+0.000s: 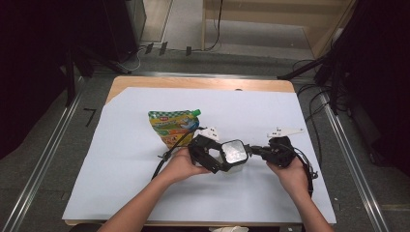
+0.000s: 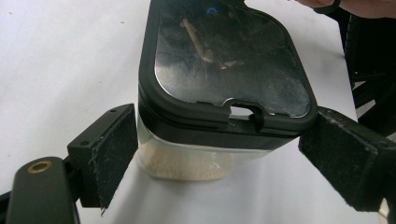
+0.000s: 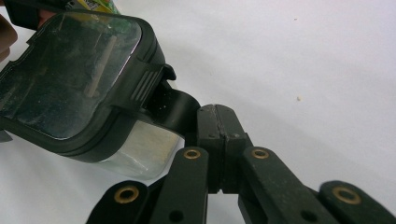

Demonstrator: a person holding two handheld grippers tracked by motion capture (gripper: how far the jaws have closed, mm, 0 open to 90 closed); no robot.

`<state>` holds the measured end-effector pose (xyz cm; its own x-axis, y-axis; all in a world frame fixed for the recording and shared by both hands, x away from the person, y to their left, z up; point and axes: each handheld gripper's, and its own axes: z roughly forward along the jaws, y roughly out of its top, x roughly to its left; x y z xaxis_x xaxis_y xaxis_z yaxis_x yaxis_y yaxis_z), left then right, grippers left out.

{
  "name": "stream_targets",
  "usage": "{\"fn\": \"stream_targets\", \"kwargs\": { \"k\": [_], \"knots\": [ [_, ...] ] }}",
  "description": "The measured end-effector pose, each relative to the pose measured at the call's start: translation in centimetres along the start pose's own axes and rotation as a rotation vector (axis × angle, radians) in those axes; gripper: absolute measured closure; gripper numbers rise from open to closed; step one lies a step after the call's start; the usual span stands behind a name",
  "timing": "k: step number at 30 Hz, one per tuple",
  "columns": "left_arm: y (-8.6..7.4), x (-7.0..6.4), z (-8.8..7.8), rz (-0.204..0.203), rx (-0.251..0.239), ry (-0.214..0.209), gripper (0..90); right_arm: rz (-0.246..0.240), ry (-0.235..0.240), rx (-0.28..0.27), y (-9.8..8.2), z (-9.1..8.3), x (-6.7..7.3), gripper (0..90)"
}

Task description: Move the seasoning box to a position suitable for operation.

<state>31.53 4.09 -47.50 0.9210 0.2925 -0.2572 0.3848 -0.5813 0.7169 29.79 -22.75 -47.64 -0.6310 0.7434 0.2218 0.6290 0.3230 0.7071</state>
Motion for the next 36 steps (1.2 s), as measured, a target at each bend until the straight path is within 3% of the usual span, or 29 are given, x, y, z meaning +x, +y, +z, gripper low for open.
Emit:
{"fn": "stream_targets", "kwargs": {
  "k": [11, 36],
  "knots": [
    [0.2, -0.5, 0.0, 0.022, -0.008, 0.036, 14.0, -0.001, -0.019, -0.009, -0.2, 0.0, 0.2, 90.0],
    [1.2, -1.0, -0.8, 0.045, -0.023, 0.050, 15.1, 0.002, -0.026, -0.011, -0.3, 0.0, 0.3, 90.0]
  ]
}}
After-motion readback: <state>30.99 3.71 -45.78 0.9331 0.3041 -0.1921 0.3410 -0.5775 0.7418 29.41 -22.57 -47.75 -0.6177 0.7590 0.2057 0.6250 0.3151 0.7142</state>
